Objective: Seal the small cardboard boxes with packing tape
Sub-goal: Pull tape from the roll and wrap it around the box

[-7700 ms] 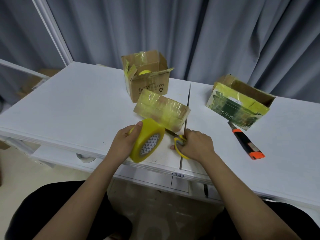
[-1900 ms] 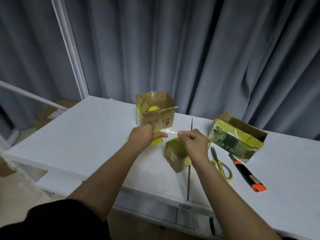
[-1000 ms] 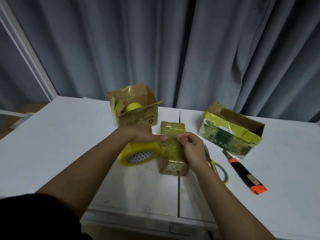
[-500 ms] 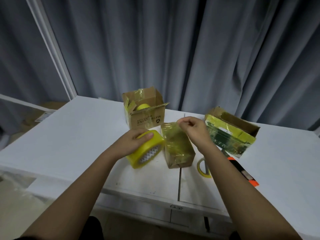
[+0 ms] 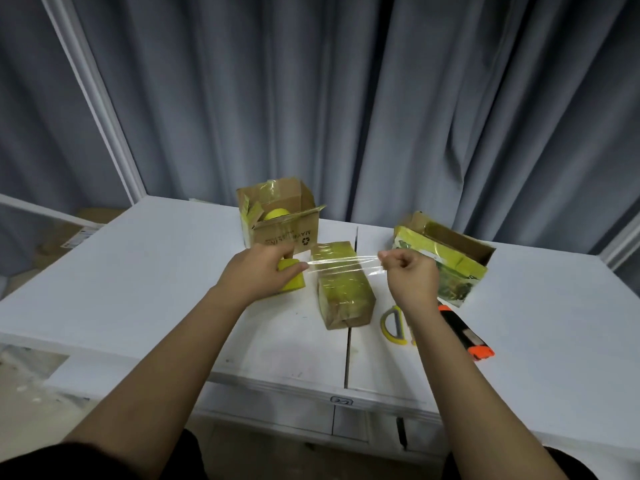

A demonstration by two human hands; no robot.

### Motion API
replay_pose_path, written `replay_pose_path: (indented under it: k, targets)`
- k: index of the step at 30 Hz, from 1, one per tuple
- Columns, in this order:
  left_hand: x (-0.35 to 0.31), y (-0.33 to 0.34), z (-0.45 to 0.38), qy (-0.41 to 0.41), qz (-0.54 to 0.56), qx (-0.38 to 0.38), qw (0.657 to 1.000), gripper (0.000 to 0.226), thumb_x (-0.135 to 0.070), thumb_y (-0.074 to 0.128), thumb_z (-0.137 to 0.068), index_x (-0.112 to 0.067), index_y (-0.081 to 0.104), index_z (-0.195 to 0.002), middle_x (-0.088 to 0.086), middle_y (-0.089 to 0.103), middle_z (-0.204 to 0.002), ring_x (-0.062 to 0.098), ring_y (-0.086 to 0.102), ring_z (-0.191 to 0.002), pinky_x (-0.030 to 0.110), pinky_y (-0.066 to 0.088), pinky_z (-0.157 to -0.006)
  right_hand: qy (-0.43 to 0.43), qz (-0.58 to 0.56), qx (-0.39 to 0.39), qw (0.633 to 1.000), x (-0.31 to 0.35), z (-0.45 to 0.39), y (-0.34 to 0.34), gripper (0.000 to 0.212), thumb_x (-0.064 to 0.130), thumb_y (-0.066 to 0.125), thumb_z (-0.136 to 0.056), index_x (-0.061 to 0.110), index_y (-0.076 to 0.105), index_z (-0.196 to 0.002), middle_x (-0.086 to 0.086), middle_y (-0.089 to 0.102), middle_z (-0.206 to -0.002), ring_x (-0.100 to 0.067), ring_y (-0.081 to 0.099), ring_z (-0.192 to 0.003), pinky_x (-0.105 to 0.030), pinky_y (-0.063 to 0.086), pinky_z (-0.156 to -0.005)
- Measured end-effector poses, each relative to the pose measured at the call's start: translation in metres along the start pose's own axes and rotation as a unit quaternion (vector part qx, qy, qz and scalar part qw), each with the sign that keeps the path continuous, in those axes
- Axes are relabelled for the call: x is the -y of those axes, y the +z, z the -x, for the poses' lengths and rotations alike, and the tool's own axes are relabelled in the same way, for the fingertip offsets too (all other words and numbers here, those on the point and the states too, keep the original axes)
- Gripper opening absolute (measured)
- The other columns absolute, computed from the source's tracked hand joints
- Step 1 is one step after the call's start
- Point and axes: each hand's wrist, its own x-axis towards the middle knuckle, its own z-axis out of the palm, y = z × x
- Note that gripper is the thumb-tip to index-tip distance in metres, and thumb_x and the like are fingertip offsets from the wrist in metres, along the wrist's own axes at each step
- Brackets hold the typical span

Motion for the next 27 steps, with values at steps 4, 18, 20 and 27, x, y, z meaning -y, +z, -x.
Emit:
replay_pose_path:
  k: [4,18,20,27]
  targets:
    - [-0.005,0.007,-0.012,-0.002,0.021,0.007,1.000,0.039,-0.062,0.049,-0.087,-0.030,0.045,-0.065,-0.016,0.046,-0.066,0.007,0.046,-0.063,0.025,0.029,-0.051,0.063,-0.009,0.051,0.997,-0.011,-0.015,0.006,0.024,0.017,0.070,-0.085,0.015,0.063,-0.062,0.000,0.068,-0.075,-0.015,0.063,-0.080,-0.025,0.044,-0.077]
    - [0.008,0.052,-0.039,-0.058,-0.014,0.144,0.988,0.034,-0.043,0.037,-0.098,-0.021,0.045,-0.074,-0.006,0.051,-0.082,0.019,0.050,-0.081,0.032,0.038,-0.068,0.041,-0.036,0.067,0.996,-0.052,-0.022,0.019,0.021,0.019,0.070,-0.086,0.022,0.066,-0.066,-0.008,0.065,-0.071,-0.011,0.057,-0.066,-0.020,0.044,-0.067]
    - [0.007,0.061,-0.038,-0.060,-0.039,0.120,0.990,0.033,-0.040,0.034,-0.099,-0.023,0.039,-0.072,-0.003,0.054,-0.084,0.019,0.048,-0.080,0.032,0.037,-0.069,0.040,-0.042,0.064,0.996,-0.054,-0.024,0.019,0.019,0.019,0.070,-0.086,0.022,0.067,-0.067,-0.012,0.067,-0.074,-0.013,0.058,-0.068,-0.020,0.045,-0.068]
    - [0.006,0.076,-0.041,-0.085,-0.078,0.099,0.988,0.059,-0.081,0.026,-0.079,-0.024,0.039,-0.070,-0.008,0.051,-0.072,0.016,0.052,-0.071,0.029,0.039,-0.065,0.054,-0.056,0.060,0.995,-0.059,-0.030,0.021,0.018,0.019,0.072,-0.084,0.019,0.069,-0.067,0.000,0.067,-0.068,-0.001,0.059,-0.064,-0.015,0.045,-0.070]
